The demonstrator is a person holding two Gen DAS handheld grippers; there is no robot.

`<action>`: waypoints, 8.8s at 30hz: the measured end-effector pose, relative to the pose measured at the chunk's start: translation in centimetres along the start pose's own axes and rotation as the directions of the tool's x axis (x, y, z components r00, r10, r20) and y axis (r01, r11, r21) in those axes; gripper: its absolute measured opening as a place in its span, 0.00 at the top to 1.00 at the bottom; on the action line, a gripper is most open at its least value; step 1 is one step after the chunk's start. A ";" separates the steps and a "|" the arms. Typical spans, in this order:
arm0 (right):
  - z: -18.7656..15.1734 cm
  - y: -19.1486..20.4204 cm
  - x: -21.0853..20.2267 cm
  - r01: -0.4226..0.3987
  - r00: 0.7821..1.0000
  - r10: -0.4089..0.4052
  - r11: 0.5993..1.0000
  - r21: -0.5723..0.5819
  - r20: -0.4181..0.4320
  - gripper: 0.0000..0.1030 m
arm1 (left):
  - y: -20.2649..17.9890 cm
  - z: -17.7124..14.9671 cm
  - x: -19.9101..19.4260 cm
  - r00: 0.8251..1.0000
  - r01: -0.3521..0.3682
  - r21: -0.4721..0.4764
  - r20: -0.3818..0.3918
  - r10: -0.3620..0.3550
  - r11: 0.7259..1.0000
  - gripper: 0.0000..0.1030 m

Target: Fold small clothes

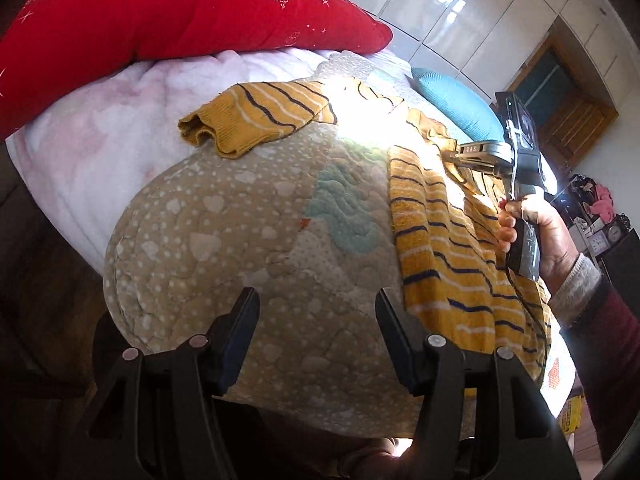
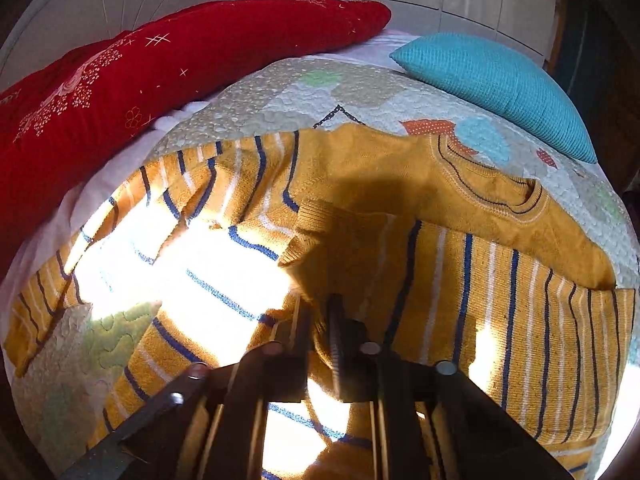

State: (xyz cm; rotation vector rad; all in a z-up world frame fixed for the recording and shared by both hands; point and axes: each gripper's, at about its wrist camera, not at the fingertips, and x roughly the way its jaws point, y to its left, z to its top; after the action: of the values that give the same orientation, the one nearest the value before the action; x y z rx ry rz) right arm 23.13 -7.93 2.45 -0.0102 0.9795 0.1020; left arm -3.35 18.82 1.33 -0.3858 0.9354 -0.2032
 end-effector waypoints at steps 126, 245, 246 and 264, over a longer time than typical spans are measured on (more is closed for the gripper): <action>-32.6 -11.4 -18.6 -0.559 0.823 0.515 0.663 0.498 0.238 0.92 | -10.0 1.0 3.0 0.984 0.128 0.147 -0.145 -0.106 0.981 0.93; 6.0 -3.9 5.1 0.130 0.988 -0.129 0.991 0.012 -0.080 0.70 | -6.1 9.3 13.2 0.980 -0.192 0.233 0.099 0.173 0.953 0.07; 6.6 -3.4 5.4 0.123 0.989 -0.122 0.992 0.010 -0.080 0.70 | -6.1 9.3 13.2 0.981 -0.188 0.230 0.101 0.169 0.955 0.07; 4.9 5.7 -0.7 -0.084 0.996 0.083 0.985 -0.151 -0.014 0.47 | -4.2 9.4 11.6 0.994 -0.051 0.143 0.108 0.036 0.988 0.07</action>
State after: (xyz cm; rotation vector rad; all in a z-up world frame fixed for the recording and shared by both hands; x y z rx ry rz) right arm 26.28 -2.06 5.91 -0.1089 0.9779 0.2537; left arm 10.97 13.35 -0.58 -0.2388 0.8188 -0.2081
